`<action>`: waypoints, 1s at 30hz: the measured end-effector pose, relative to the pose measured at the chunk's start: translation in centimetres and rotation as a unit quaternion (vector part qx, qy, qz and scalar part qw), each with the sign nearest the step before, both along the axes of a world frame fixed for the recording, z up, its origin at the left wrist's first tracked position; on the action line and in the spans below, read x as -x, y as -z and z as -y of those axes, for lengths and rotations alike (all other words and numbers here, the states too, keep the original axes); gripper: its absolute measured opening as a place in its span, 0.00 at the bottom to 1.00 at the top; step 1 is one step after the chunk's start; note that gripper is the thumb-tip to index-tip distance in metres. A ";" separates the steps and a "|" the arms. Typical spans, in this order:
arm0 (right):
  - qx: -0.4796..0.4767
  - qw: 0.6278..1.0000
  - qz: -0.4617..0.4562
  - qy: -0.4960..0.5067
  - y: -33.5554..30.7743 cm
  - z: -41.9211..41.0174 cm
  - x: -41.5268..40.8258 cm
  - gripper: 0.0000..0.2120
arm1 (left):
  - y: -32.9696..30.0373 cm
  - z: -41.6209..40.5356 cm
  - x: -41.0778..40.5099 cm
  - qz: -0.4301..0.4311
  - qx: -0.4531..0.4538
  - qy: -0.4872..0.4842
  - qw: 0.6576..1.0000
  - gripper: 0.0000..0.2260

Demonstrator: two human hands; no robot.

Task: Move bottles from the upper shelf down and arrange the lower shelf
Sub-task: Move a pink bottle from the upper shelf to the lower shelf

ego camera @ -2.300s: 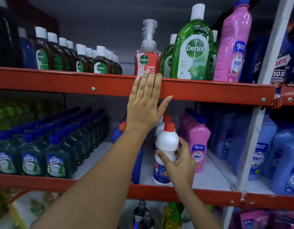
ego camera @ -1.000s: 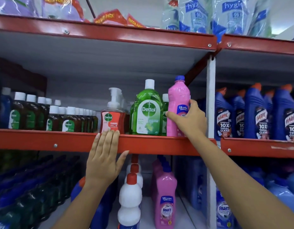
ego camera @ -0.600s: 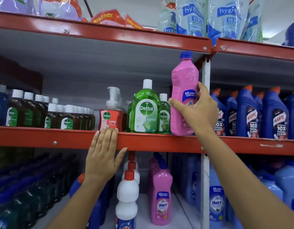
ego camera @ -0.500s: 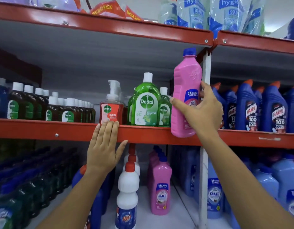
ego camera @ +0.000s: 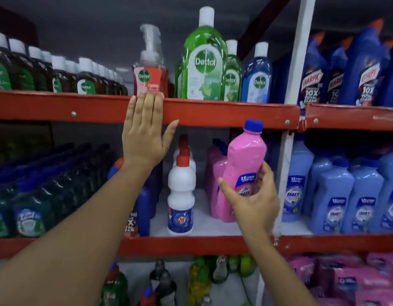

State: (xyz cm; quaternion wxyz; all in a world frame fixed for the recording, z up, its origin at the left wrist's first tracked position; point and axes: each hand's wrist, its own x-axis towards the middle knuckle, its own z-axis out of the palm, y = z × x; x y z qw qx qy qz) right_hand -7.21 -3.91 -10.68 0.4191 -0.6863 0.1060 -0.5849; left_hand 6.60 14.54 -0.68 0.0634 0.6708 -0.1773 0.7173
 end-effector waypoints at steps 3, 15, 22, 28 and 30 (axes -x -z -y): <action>-0.008 0.999 -0.030 0.024 2.9 -0.1 -1.7 0.43 | 0.1 0.1 -0.4 0.013 0.006 0.000 1.000 0.26; -0.005 0.991 -0.127 0.049 6.8 1.1 -6.1 0.44 | 0.2 0.3 -1.2 0.045 0.015 -0.014 0.999 0.26; 0.023 0.988 -0.153 -0.003 6.8 1.8 -5.5 0.47 | 0.3 0.3 0.0 -0.009 0.006 -0.002 1.000 0.27; 0.018 0.984 -0.145 -0.105 7.6 3.1 -3.6 0.42 | 5.3 3.4 3.1 -0.092 0.048 0.068 0.992 0.27; 0.012 0.982 -0.140 -0.125 8.3 3.6 -2.7 0.37 | 9.7 5.5 4.7 -0.119 0.028 0.113 0.986 0.27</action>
